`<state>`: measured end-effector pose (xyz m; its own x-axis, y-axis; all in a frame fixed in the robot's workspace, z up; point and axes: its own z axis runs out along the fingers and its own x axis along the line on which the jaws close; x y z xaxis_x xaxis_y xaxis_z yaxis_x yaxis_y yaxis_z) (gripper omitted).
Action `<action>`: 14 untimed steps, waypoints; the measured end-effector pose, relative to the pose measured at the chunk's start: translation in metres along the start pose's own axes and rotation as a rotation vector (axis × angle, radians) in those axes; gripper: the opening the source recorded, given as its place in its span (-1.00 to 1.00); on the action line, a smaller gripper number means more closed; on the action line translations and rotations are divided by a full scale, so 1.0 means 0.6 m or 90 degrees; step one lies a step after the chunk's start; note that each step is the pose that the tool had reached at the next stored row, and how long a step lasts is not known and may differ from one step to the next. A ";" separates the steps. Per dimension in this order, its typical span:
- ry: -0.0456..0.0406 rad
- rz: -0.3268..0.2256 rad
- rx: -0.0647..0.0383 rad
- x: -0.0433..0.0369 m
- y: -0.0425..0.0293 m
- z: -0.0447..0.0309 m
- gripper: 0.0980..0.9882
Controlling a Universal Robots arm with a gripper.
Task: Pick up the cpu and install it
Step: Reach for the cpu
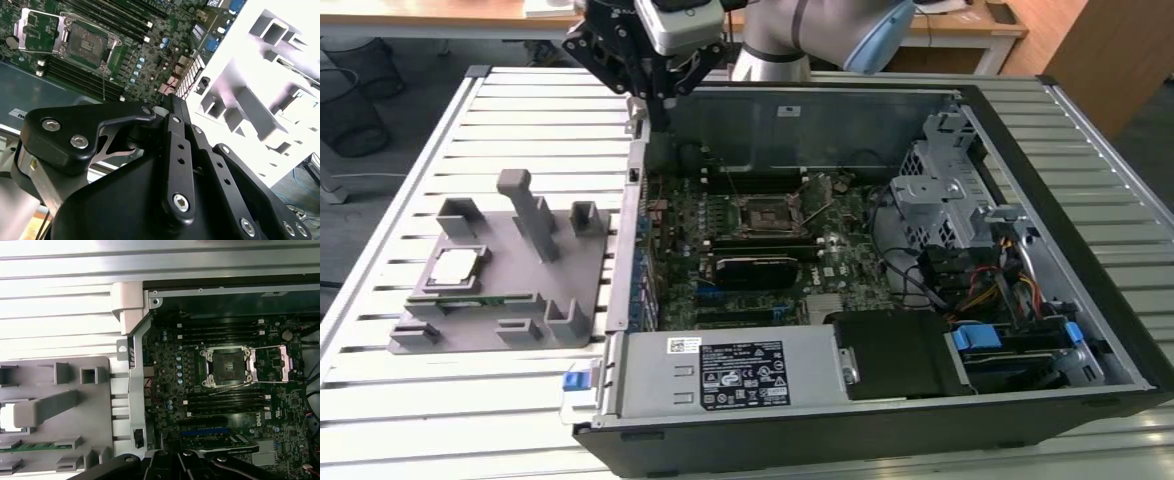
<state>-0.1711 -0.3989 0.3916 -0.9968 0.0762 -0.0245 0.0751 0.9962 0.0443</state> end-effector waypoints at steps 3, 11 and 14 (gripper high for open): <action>0.0000 0.000 0.000 0.006 0.000 0.000 -0.98; 0.0000 0.000 0.000 0.023 -0.002 0.001 -0.98; 0.0000 0.000 0.000 0.028 -0.002 0.001 -0.98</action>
<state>-0.1881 -0.3989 0.3903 -0.9968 0.0763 -0.0245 0.0751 0.9962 0.0444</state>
